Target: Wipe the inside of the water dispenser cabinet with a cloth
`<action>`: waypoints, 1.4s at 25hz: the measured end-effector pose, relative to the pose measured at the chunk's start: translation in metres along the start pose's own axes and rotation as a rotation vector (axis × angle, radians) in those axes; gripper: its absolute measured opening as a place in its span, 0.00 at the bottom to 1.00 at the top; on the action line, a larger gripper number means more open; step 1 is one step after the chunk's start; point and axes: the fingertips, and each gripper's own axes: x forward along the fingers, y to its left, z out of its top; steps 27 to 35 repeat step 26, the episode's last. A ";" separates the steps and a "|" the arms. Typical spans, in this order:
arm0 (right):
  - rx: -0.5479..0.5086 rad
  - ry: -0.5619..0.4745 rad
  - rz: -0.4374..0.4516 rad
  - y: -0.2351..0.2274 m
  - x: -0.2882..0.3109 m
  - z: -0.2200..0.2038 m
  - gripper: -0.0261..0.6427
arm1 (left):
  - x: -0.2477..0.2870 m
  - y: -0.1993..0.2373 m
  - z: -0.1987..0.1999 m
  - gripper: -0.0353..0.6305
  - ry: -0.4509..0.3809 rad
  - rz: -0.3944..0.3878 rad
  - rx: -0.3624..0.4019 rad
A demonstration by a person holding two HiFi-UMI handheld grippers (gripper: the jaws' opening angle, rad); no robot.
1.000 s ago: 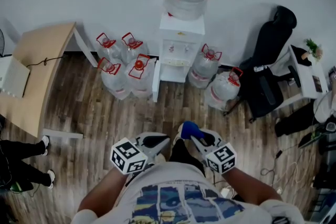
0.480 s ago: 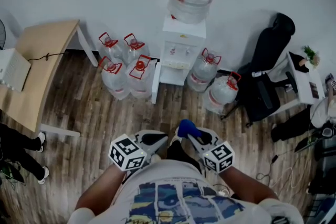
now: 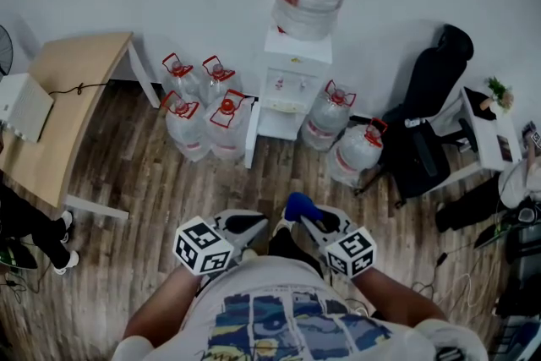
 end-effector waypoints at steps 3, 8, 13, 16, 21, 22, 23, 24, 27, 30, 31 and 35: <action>0.005 -0.001 -0.002 0.000 -0.006 -0.001 0.17 | 0.000 -0.004 -0.002 0.06 -0.003 0.003 -0.008; 0.009 0.005 -0.001 0.005 -0.011 -0.007 0.17 | -0.002 -0.009 -0.010 0.06 -0.007 0.005 -0.022; 0.007 0.012 0.002 0.009 -0.015 -0.012 0.17 | -0.002 -0.012 -0.016 0.06 -0.011 0.007 -0.029; 0.012 0.010 -0.001 0.009 -0.018 -0.016 0.17 | -0.003 -0.016 -0.019 0.06 -0.012 0.004 -0.034; 0.018 0.013 -0.007 0.008 -0.029 -0.021 0.17 | 0.004 -0.026 -0.026 0.06 0.001 -0.013 -0.036; 0.021 0.014 -0.010 0.008 -0.032 -0.022 0.17 | 0.007 -0.028 -0.028 0.06 0.006 -0.017 -0.033; 0.025 0.014 -0.011 0.007 -0.035 -0.023 0.17 | 0.010 -0.030 -0.029 0.06 0.011 -0.021 -0.030; 0.027 0.015 -0.012 0.006 -0.037 -0.025 0.17 | 0.012 -0.032 -0.030 0.06 0.015 -0.024 -0.029; 0.032 0.020 -0.010 0.005 -0.043 -0.029 0.17 | 0.017 -0.037 -0.034 0.06 0.021 -0.030 -0.031; 0.032 0.020 -0.010 0.005 -0.043 -0.029 0.17 | 0.017 -0.037 -0.034 0.06 0.021 -0.030 -0.031; 0.032 0.020 -0.010 0.005 -0.043 -0.029 0.17 | 0.017 -0.037 -0.034 0.06 0.021 -0.030 -0.031; 0.032 0.020 -0.010 0.005 -0.043 -0.029 0.17 | 0.017 -0.037 -0.034 0.06 0.021 -0.030 -0.031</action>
